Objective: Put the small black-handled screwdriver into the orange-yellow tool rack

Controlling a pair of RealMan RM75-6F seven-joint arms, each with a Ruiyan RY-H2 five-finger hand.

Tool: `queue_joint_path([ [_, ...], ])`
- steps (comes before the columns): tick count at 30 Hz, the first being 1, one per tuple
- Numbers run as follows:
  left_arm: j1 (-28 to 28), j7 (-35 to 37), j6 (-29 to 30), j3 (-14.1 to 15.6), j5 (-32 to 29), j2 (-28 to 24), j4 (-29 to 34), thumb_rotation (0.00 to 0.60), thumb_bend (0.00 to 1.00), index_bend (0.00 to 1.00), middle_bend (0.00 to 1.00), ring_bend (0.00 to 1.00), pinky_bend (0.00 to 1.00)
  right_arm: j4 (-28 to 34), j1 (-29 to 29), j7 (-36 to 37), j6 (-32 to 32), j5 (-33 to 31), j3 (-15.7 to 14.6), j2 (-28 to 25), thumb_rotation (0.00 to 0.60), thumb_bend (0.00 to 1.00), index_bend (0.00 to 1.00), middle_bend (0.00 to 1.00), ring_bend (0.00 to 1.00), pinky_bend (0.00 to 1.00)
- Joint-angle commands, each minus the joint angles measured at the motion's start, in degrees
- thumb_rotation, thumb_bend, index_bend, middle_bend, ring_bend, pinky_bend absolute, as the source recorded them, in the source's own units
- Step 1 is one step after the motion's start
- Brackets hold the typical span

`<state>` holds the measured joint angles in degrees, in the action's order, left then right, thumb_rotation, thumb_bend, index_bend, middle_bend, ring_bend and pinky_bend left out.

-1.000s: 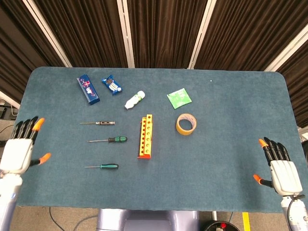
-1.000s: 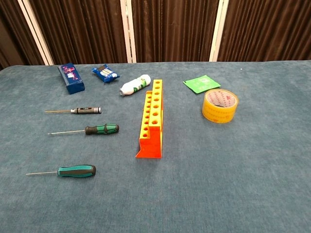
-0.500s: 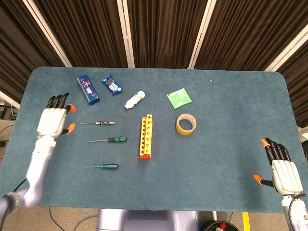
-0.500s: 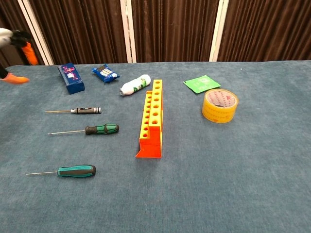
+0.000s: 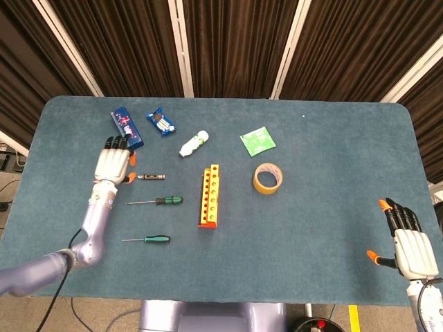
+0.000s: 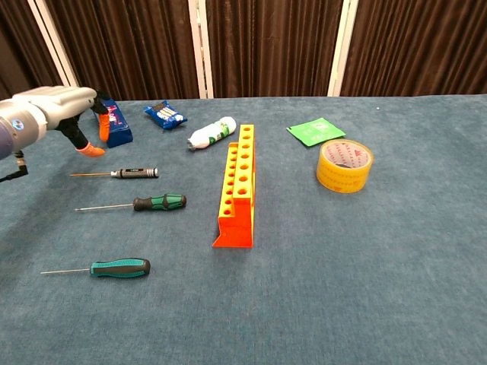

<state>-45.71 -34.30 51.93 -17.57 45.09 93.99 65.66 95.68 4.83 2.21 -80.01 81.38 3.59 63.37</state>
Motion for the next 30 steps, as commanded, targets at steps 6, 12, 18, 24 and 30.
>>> queue_joint_path([
  [6, -2.3, 0.4, -2.0, 0.9, -0.8, 3.3, -4.3, 0.600, 0.27, 0.45, 0.00, 0.00, 0.00, 0.1, 0.0, 0.2, 0.1, -0.2, 0.1, 0.0, 0.600, 0.04, 0.00, 0.00, 0.00, 0.00],
  [12, -3.3, 0.2, -3.1, 1.2, -2.2, 5.4, -7.1, 0.600, 0.27, 0.44, 0.00, 0.00, 0.00, 0.3, 0.0, 0.8, 0.2, -0.2, 0.1, -0.1, 0.600, 0.04, 0.00, 0.00, 0.00, 0.00],
  [18, -4.5, 0.8, -4.3, 0.7, -3.5, 7.3, -9.6, 0.600, 0.27, 0.44, 0.00, 0.00, 0.00, 0.3, 0.1, 1.0, 0.4, -0.2, 0.1, -0.1, 0.600, 0.04, 0.00, 0.00, 0.00, 0.00],
  [24, -5.4, 0.9, -5.1, 0.7, -4.1, 8.7, -11.0, 0.600, 0.28, 0.43, 0.00, 0.00, 0.00, 0.4, 0.1, 1.2, 0.6, -0.3, 0.1, -0.1, 0.600, 0.04, 0.00, 0.00, 0.00, 0.00],
  [30, -6.2, 0.9, -5.8, 0.5, -5.0, 10.0, -12.5, 0.600, 0.28, 0.43, 0.00, 0.00, 0.00, 0.3, 0.2, 1.5, 0.8, -0.4, 0.2, -0.1, 0.600, 0.04, 0.00, 0.00, 0.00, 0.00],
])
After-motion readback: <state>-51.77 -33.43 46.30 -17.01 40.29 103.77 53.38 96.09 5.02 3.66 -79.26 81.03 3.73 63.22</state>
